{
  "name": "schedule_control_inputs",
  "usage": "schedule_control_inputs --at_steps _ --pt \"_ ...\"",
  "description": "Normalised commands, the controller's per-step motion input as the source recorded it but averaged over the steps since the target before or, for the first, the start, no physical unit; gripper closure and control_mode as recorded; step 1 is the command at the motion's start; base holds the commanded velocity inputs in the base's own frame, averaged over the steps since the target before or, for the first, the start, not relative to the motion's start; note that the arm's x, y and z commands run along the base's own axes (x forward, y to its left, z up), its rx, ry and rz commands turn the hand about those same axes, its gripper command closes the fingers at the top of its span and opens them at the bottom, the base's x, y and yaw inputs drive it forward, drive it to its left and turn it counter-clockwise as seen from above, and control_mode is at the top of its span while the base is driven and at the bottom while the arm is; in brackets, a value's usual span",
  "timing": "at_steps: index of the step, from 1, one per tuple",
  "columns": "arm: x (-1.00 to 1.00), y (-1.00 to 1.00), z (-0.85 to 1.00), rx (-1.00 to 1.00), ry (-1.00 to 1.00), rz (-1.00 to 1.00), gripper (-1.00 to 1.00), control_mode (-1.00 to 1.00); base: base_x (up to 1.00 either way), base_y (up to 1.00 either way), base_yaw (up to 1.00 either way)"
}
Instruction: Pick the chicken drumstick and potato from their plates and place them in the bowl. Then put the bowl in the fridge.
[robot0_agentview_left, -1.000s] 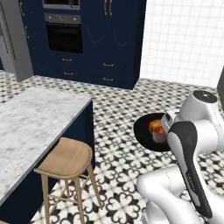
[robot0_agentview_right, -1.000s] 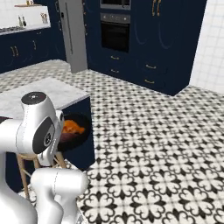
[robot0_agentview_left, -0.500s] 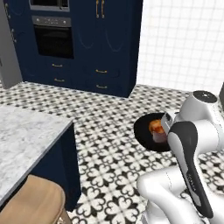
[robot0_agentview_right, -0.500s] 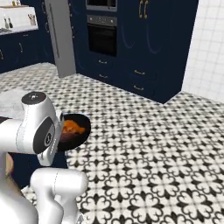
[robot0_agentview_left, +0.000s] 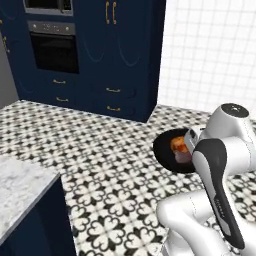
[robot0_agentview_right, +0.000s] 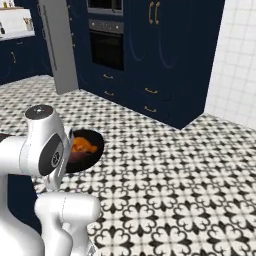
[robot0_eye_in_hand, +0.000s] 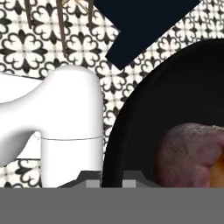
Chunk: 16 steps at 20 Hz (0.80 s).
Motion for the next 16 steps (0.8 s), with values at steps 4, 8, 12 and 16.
schedule_control_inputs --at_steps 4,8,12,16 --pt "0.00 0.00 0.00 0.00 0.00 0.00 1.00 1.00 1.00 0.00 0.21" --pt "0.00 0.00 0.00 0.00 0.00 0.00 1.00 1.00 1.00 0.00 0.29" --pt "0.00 0.00 0.00 0.00 0.00 0.00 1.00 1.00 1.00 0.00 0.33" --pt "0.00 0.00 0.00 0.00 0.00 0.00 1.00 1.00 1.00 0.00 0.36"
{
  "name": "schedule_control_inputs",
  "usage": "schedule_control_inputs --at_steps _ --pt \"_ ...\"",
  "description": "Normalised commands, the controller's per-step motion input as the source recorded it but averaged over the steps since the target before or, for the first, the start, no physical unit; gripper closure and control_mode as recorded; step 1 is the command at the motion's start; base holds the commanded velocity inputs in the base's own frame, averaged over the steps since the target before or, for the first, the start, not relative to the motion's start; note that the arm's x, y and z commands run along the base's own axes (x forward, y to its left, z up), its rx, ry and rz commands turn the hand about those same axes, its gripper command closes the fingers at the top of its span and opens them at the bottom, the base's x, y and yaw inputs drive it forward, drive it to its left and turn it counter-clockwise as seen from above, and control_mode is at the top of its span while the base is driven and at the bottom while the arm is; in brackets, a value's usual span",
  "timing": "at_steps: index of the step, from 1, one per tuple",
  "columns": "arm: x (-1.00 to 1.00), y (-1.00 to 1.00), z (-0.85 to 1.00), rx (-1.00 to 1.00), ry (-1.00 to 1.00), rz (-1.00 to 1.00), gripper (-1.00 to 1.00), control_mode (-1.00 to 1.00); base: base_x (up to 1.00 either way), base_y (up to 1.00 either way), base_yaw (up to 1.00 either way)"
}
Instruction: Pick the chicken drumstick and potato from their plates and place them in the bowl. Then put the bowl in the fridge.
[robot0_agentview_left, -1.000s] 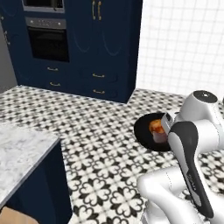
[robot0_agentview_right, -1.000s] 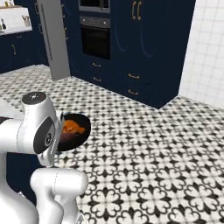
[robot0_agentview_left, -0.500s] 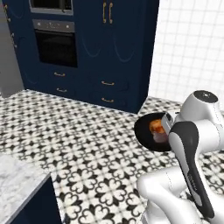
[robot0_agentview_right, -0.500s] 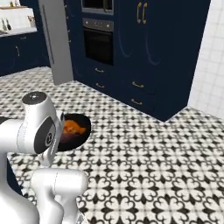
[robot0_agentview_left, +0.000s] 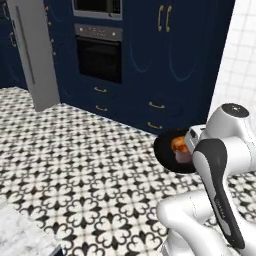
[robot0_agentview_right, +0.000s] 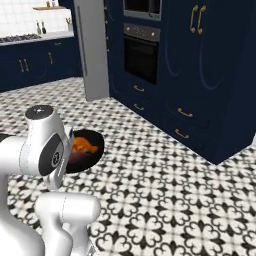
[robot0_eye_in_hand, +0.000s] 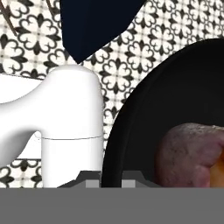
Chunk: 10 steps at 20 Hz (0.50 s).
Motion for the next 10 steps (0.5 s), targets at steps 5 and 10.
schedule_control_inputs --at_steps 5,10 --pt "0.00 0.00 0.00 0.00 0.00 0.00 1.00 1.00 1.00 0.00 0.38" --pt "0.00 0.00 0.00 0.00 0.00 0.00 1.00 1.00 1.00 0.00 0.38"
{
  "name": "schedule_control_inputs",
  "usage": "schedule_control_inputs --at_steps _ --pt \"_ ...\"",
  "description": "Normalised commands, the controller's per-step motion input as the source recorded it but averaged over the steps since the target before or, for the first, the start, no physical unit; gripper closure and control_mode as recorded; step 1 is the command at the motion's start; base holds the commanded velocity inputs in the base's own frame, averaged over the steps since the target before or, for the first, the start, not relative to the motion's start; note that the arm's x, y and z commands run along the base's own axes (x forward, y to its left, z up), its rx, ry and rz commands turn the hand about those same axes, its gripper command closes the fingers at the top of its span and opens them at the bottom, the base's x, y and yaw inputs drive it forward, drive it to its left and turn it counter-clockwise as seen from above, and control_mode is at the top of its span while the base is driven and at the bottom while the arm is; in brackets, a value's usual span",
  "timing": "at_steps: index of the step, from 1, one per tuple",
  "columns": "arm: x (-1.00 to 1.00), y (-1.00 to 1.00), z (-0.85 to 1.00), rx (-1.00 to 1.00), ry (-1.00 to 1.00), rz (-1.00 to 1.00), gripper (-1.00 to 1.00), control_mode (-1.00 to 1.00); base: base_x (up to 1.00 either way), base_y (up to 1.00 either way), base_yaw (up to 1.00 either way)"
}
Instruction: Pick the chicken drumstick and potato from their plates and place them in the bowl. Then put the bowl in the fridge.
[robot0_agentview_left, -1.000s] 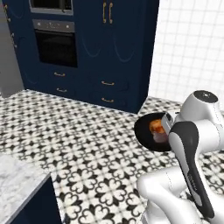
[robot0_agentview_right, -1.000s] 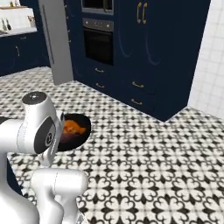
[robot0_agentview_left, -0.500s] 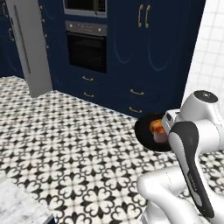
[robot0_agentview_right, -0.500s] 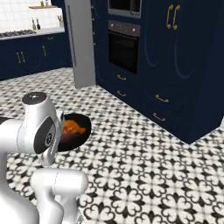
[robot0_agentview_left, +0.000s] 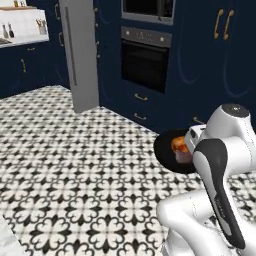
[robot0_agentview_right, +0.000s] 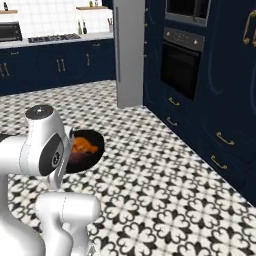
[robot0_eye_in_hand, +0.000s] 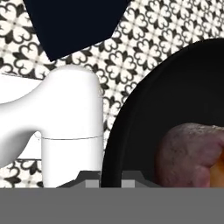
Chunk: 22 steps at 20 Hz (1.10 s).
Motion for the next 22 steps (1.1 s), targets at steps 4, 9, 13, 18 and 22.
schedule_control_inputs --at_steps 4,9,13,18,22 --pt "0.00 0.00 0.00 0.00 0.00 0.00 1.00 1.00 1.00 0.00 0.36" --pt "0.00 0.00 0.00 0.00 0.00 0.00 1.00 1.00 1.00 0.00 0.36" --pt "0.00 0.00 0.00 0.00 0.00 0.00 1.00 1.00 1.00 0.00 0.34" --pt "0.00 0.00 0.00 0.00 0.00 0.00 1.00 1.00 1.00 0.00 0.31" --pt "0.00 0.00 0.00 0.00 0.00 0.00 1.00 1.00 1.00 0.00 0.21"
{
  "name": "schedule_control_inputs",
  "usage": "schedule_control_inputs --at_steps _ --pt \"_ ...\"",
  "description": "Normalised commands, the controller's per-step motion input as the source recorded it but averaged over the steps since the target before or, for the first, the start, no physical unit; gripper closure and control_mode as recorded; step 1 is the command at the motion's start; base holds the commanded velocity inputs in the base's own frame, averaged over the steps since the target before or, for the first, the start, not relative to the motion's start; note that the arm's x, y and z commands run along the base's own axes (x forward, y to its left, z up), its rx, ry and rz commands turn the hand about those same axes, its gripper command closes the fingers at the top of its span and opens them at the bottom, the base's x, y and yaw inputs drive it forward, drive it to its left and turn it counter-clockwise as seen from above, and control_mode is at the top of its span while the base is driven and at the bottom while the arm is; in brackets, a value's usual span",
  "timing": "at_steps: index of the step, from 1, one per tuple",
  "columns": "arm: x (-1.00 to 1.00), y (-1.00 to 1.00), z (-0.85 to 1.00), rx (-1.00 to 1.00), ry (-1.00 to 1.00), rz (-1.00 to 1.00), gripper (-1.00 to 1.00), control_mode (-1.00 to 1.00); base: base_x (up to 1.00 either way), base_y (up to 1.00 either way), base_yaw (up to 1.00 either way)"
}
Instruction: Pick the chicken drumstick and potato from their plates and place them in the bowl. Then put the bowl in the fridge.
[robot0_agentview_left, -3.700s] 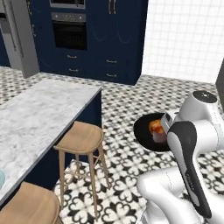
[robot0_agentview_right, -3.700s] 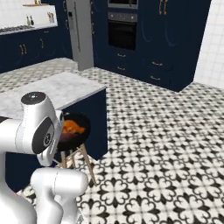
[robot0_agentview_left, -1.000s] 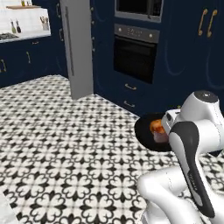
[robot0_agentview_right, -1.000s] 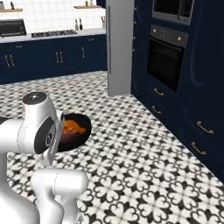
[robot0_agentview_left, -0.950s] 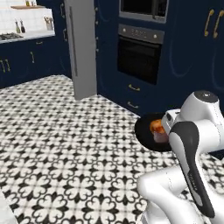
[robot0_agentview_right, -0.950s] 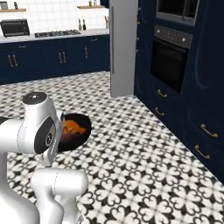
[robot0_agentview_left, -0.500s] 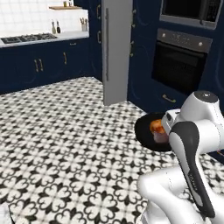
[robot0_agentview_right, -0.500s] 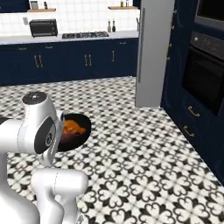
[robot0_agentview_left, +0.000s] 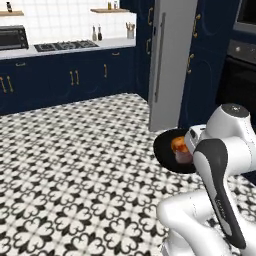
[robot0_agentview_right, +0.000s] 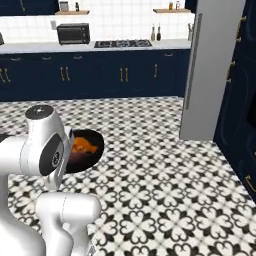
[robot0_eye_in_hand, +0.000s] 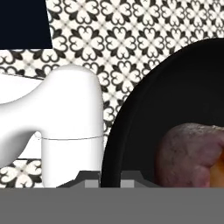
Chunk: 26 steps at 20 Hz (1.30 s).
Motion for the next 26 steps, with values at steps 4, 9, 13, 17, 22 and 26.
schedule_control_inputs --at_steps 4,9,13,17,22,26 --pt "0.00 0.00 0.00 0.00 0.00 0.00 1.00 1.00 1.00 0.00 0.14" --pt "0.00 0.00 0.00 0.00 0.00 0.00 1.00 1.00 1.00 0.00 0.02" --pt "0.00 0.00 0.00 0.00 0.00 0.00 1.00 1.00 1.00 0.00 0.00" --pt "0.00 0.00 0.00 0.00 0.00 0.00 1.00 1.00 1.00 0.00 -0.03" --pt "0.00 0.00 0.00 0.00 0.00 0.00 1.00 1.00 1.00 0.00 -0.10" --pt "0.00 0.00 0.00 0.00 0.00 0.00 1.00 1.00 1.00 0.10 -0.20"
